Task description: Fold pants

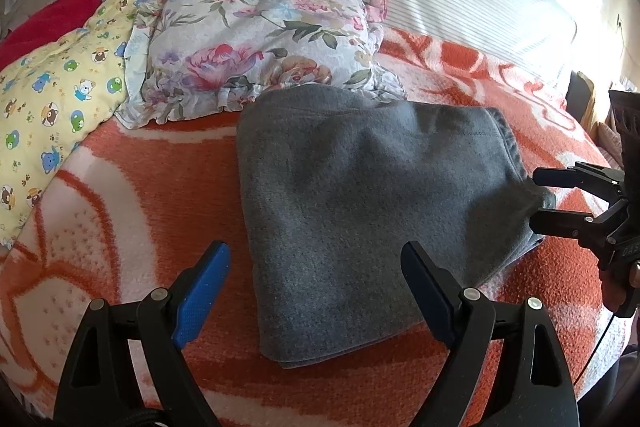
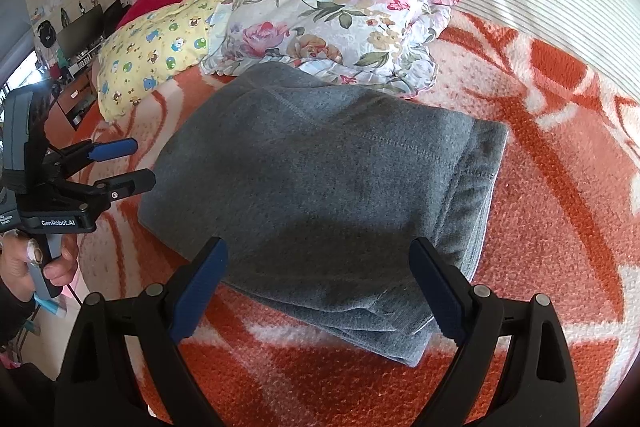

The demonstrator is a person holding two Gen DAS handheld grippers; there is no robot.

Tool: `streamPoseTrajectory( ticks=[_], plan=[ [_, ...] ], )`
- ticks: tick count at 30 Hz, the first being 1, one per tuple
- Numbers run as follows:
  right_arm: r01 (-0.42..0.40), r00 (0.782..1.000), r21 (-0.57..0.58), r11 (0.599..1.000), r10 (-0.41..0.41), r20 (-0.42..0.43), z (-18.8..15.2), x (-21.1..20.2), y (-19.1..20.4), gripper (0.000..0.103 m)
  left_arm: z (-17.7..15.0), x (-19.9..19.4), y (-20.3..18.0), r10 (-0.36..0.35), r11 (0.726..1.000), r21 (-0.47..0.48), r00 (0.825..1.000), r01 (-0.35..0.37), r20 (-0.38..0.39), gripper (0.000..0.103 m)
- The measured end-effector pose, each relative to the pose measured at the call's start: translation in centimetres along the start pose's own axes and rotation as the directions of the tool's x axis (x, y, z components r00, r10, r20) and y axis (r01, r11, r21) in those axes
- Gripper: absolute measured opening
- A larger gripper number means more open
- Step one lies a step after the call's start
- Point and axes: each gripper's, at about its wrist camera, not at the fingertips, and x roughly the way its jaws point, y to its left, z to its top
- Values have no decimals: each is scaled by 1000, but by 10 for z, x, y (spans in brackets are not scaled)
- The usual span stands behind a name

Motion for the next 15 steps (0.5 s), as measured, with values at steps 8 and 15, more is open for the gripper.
streamPoseTrajectory(
  ticks=[8, 15],
  plan=[
    [-2, 1000, 1, 1000, 2, 2, 0, 0, 0, 92, -1, 1, 0, 0, 1000, -1, 1000, 0, -6, 88],
    [-1, 1000, 7, 1000, 1, 8, -1, -5, 4, 92, -1, 1, 2, -4, 1000, -23, 1000, 4, -26, 88]
  ],
)
